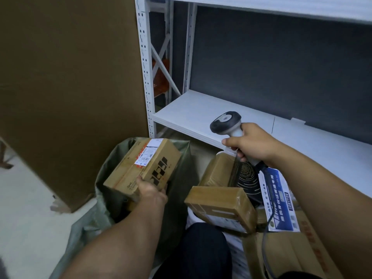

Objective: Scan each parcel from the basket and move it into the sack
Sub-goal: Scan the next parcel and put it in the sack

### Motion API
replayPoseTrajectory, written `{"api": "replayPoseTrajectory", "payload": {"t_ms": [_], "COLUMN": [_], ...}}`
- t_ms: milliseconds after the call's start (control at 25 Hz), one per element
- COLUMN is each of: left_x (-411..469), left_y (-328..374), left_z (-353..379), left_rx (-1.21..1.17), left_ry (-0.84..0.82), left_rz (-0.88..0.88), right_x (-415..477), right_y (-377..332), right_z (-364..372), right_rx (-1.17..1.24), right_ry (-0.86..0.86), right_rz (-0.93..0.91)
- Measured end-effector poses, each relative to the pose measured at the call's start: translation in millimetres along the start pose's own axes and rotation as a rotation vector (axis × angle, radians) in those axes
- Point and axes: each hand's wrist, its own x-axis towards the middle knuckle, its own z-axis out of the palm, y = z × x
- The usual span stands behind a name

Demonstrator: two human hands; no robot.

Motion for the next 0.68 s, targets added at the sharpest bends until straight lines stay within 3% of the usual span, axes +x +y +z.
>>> {"api": "replayPoseTrajectory", "payload": {"t_ms": [280, 520, 680], "left_x": [11, 30, 19], "left_y": [11, -2, -7], "left_z": [0, -12, 0], "left_rx": [-0.019, 0.28, 0.23], "left_ry": [0.063, -0.002, 0.022], "left_rz": [-0.033, -0.021, -0.083], "right_x": [3, 3, 1], "right_y": [5, 10, 14], "right_z": [-1, -2, -7], "right_rx": [-0.001, -0.039, -0.058], "right_ry": [-0.006, -0.003, 0.006], "right_rz": [0.014, 0.032, 0.056]}}
